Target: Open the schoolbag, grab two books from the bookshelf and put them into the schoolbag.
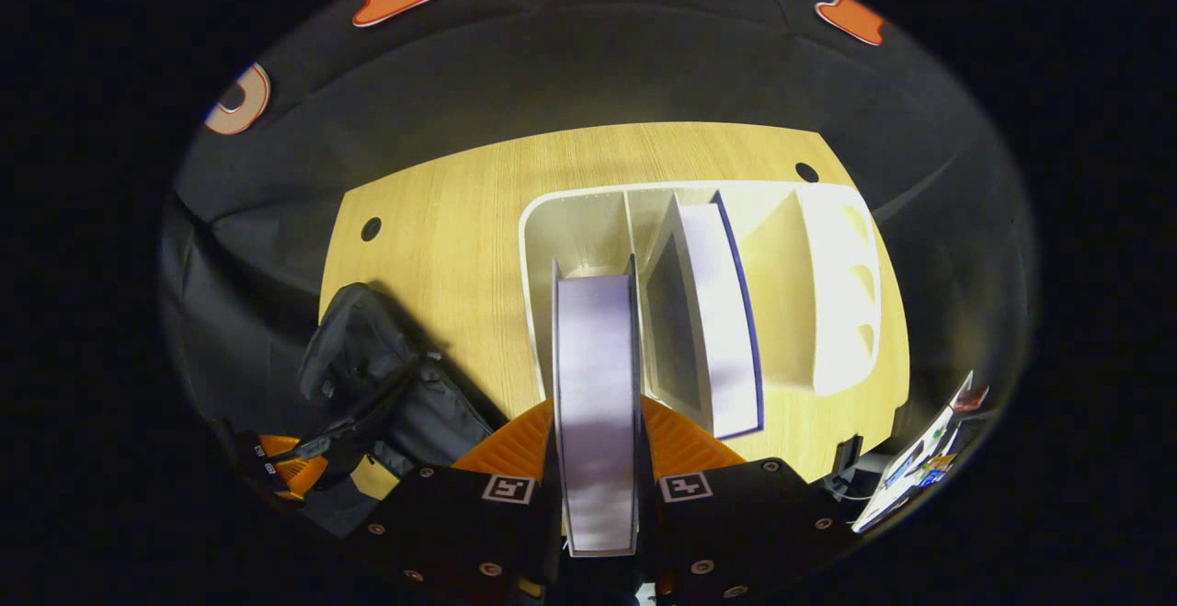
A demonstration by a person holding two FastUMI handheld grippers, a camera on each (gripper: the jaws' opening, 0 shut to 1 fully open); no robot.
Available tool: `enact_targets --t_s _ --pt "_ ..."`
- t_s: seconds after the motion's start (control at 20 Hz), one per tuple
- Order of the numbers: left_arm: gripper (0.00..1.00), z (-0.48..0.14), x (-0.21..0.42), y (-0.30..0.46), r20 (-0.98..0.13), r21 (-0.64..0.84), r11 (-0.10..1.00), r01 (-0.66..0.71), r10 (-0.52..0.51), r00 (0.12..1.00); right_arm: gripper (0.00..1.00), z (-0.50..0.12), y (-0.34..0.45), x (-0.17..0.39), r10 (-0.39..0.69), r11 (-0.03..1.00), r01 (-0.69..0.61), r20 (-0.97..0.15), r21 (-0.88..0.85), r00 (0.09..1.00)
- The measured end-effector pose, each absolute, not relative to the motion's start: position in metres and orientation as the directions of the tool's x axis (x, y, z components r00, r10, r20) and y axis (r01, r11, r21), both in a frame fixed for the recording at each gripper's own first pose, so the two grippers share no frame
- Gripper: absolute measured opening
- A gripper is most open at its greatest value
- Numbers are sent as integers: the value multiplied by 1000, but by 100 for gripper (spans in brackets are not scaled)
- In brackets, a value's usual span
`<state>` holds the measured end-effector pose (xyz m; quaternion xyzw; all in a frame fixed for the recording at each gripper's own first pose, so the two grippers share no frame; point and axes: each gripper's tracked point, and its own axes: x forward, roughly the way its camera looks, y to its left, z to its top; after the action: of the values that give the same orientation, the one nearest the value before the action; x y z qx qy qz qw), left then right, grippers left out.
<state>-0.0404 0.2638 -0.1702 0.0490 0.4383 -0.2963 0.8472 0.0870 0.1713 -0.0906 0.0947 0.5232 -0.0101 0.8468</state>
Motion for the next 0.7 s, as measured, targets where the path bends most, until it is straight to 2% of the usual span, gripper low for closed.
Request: enact_targets --t_s 0.4,0.7 --pt "5 -172 -43 263 -788 -174 822 542 -446 424 34 -85 145 8 182 929 174 -811 327 557" --pt "5 -172 -43 265 -800 -159 820 549 -433 416 34 -99 138 -47 261 860 221 -768 460 585"
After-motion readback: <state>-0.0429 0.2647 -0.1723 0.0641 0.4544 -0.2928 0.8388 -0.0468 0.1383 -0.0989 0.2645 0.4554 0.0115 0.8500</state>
